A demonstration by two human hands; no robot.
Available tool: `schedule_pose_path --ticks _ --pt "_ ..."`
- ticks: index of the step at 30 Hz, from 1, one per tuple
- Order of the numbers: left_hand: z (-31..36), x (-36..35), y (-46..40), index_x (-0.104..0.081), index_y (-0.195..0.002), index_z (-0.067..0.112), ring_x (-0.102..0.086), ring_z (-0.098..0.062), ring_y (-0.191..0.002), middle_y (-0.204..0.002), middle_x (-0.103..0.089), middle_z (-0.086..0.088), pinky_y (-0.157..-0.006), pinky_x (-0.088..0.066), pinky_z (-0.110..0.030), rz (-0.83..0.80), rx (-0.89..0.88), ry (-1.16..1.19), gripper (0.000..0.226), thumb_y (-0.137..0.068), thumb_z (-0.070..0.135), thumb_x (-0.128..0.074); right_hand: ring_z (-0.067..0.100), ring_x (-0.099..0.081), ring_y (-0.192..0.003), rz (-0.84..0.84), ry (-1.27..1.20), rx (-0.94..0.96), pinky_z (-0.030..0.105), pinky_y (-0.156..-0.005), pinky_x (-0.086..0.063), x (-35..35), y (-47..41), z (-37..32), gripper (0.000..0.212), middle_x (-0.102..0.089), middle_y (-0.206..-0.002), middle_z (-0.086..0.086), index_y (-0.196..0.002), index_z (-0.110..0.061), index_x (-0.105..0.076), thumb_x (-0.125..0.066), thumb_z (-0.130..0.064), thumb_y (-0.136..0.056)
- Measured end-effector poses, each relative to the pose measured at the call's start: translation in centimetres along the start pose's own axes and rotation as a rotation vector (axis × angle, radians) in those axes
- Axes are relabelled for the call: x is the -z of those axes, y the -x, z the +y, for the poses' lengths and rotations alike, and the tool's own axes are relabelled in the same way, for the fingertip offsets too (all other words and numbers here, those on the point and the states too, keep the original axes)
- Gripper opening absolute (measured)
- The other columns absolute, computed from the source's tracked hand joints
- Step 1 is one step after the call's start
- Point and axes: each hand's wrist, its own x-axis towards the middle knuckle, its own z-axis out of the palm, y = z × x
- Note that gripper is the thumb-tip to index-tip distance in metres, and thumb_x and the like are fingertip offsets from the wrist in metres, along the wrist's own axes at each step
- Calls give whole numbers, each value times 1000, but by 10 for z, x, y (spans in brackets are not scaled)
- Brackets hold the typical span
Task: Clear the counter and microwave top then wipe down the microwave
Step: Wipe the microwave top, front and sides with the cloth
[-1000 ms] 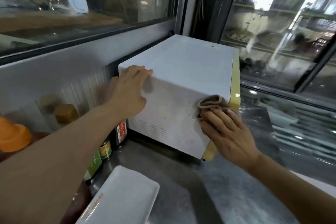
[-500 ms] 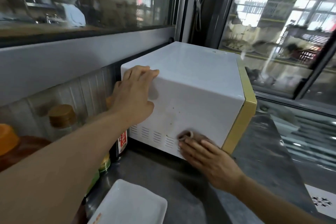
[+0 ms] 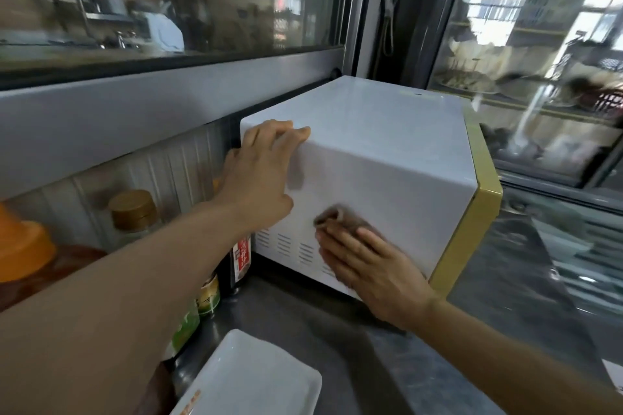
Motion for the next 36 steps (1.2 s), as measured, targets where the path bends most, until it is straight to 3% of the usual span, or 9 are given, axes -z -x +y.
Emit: schedule_pose_path --ticks 3,6,9,13,17,20,26,31,36 --pt "2 11 -1 -21 -145 30 -17 -19 -137 -148 -18 4 -101 -38 -46 -85 -13 -62 98 -64 9 -71 25 -8 -145 -17 -10 94 41 -118 7 1 3 0 62 -22 -154 8 -144 -12 -36 -31 -22 -83" --pt "2 25 -5 -21 -145 30 -20 -21 -137 -148 -20 3 -102 -38 -49 -169 -55 -139 96 -66 11 -71 21 -21 -143 129 -60 -74 40 -117 -5 24 -7 24 53 -35 -151 7 -144 -12 -31 -23 -21 -92" --pt "-5 44 -15 -21 -146 27 -25 -22 -137 -149 -23 2 -104 -38 -47 -254 -141 -216 92 -68 10 -67 29 -16 -145 295 -93 -280 43 -118 -10 51 -29 54 50 -23 -155 13 -148 -6 -19 -12 -20 -100" --pt "-23 68 -29 -17 -149 23 -22 -19 -143 -156 -19 1 -113 -31 -39 -369 -122 -307 88 -77 10 -65 36 -15 -143 312 -71 -388 48 -118 -9 57 -53 52 53 -20 -154 21 -147 0 -16 -21 -17 -98" --pt "-25 80 -34 -18 -149 22 -24 -16 -140 -154 -24 2 -111 -24 -29 -477 -130 -317 80 -84 18 -64 31 -28 -138 100 -76 -82 42 -119 7 19 -49 8 57 -40 -147 12 -140 -3 -36 -34 -22 -86" --pt "-26 82 -36 -17 -150 25 -27 -18 -139 -154 -24 2 -106 -29 -29 -491 -134 -350 82 -83 12 -63 27 -49 -128 -1 -93 12 37 -117 -2 14 -43 -4 53 -53 -137 10 -131 -6 -50 -26 -22 -86" --pt "-32 87 -47 -21 -148 27 -40 -23 -130 -149 -35 -2 -99 -41 -33 -519 -58 -281 85 -78 -1 -60 24 -24 -139 309 -93 -243 40 -116 -7 53 -84 42 56 -34 -149 8 -141 -5 -34 1 -19 -100" --pt "-36 84 -47 -17 -148 28 -49 -23 -117 -140 -44 -6 -84 -43 -29 -525 -23 -243 87 -79 2 -64 24 -11 -144 147 -5 -80 42 -118 9 27 -96 13 59 -20 -152 9 -143 -10 -35 -45 -30 -89" --pt "-34 87 -44 -10 -150 28 -47 -25 -119 -140 -43 -8 -85 -43 -30 -574 -14 -253 95 -79 6 -70 22 -29 -140 56 -16 21 40 -118 1 33 -95 17 58 -35 -150 8 -141 -12 -42 -44 -30 -85"
